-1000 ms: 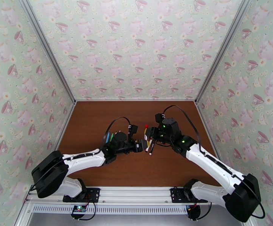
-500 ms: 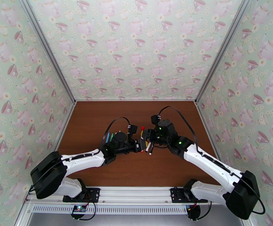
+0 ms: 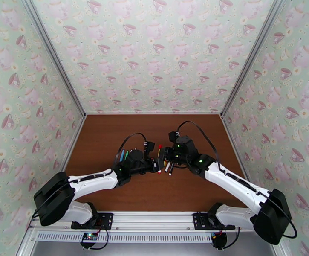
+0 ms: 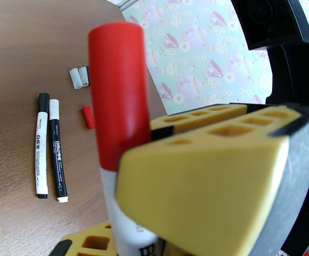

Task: Open the pen caps

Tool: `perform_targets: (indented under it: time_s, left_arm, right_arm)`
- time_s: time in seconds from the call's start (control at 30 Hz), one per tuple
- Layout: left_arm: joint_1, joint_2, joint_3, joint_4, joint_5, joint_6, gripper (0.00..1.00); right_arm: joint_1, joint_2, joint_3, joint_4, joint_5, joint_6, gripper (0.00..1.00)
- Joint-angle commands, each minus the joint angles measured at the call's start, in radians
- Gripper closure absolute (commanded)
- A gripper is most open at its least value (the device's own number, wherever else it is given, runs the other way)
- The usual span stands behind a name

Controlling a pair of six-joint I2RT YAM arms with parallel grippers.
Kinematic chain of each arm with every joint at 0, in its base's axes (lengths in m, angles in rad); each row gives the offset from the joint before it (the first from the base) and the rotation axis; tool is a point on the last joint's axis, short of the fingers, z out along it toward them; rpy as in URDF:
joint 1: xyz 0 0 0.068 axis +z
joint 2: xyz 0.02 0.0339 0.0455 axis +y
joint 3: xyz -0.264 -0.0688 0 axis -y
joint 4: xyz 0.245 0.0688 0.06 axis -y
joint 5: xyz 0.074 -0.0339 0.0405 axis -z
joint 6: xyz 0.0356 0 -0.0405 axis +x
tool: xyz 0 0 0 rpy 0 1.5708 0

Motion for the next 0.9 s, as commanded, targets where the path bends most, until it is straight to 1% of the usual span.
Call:
perform_targets:
  time_s: [0.0,0.17,0.33,0.4,0.47,0.6,0.77,0.87]
  left_arm:
    - [-0.003,-0.006,0.023,-0.003,-0.007,0.019,0.77]
    - [-0.004,-0.003,0.027,0.003,0.015,0.033,0.85]
    - [-0.003,-0.012,0.014,0.018,0.077,0.076,0.92]
    - [-0.001,-0.018,-0.002,0.037,0.112,0.086,0.94]
    - [0.0,-0.029,-0.013,0.043,0.151,0.102,0.95]
    - [0.004,-0.052,-0.028,0.018,0.192,0.13,0.95]
    - [0.005,-0.069,-0.032,0.01,0.238,0.154,0.95]
    - [0.004,-0.066,-0.026,0.006,0.249,0.161,0.95]
  right_arm:
    - [0.009,0.01,0.025,0.022,-0.015,0.024,0.82]
    - [0.009,0.01,0.023,0.025,-0.019,0.031,0.81]
    - [0.007,-0.015,0.034,-0.024,0.025,0.031,0.74]
    - [-0.003,-0.021,0.045,-0.046,0.018,0.025,0.72]
    - [-0.02,-0.032,0.048,-0.052,-0.008,0.017,0.69]
    - [-0.062,-0.062,0.05,-0.075,-0.067,-0.002,0.62]
    - [-0.13,-0.106,0.034,-0.099,-0.161,-0.022,0.57]
    - [-0.137,-0.11,0.043,-0.122,-0.209,-0.056,0.56]
